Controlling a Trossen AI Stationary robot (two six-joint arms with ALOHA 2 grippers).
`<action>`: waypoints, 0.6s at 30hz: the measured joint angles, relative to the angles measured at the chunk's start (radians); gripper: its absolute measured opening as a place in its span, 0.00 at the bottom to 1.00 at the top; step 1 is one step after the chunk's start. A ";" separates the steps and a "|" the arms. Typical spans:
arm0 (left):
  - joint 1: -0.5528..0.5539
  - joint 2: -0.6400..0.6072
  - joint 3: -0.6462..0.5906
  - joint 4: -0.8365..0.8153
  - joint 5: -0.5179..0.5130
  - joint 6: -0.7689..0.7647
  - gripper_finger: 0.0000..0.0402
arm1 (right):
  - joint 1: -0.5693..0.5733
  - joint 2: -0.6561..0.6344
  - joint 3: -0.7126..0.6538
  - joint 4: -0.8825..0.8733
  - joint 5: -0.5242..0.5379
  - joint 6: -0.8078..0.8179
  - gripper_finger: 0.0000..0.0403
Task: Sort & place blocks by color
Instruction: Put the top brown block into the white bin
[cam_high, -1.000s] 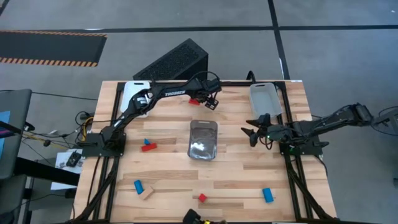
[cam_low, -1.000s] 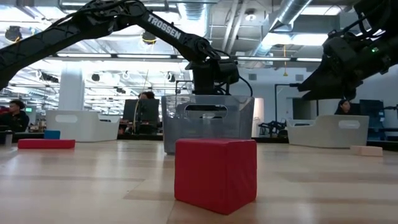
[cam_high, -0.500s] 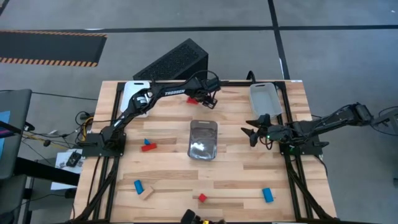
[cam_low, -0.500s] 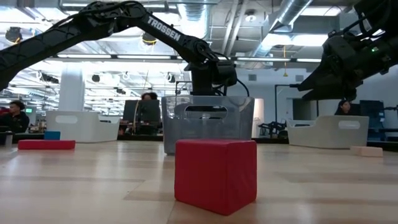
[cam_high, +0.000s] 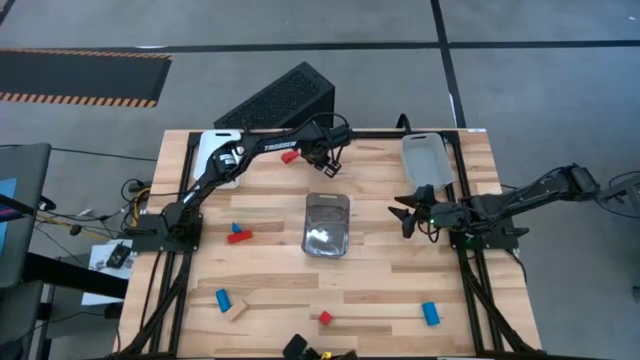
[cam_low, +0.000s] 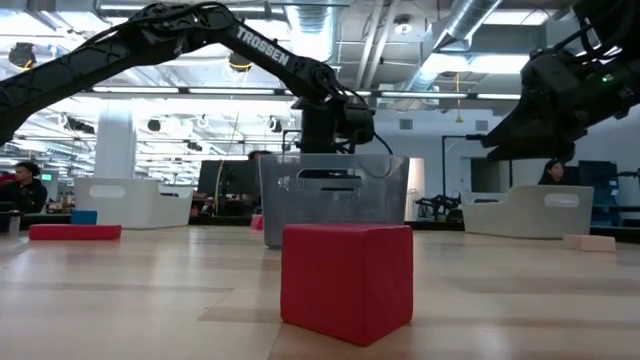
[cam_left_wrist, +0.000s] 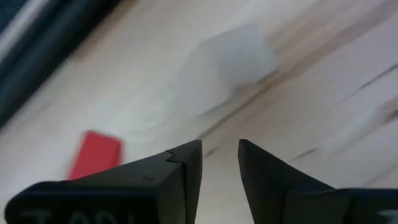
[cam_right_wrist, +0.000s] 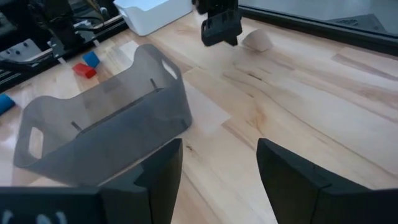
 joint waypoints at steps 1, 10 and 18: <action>0.000 0.000 0.009 -0.010 -0.018 0.012 0.23 | 0.005 0.000 0.000 0.000 0.000 0.000 0.56; 0.011 -0.001 0.056 0.065 0.014 0.362 0.34 | 0.013 0.000 0.000 0.000 0.001 0.002 0.55; 0.055 -0.001 0.056 0.105 0.176 0.688 0.51 | 0.013 0.000 0.000 0.000 0.002 0.019 0.55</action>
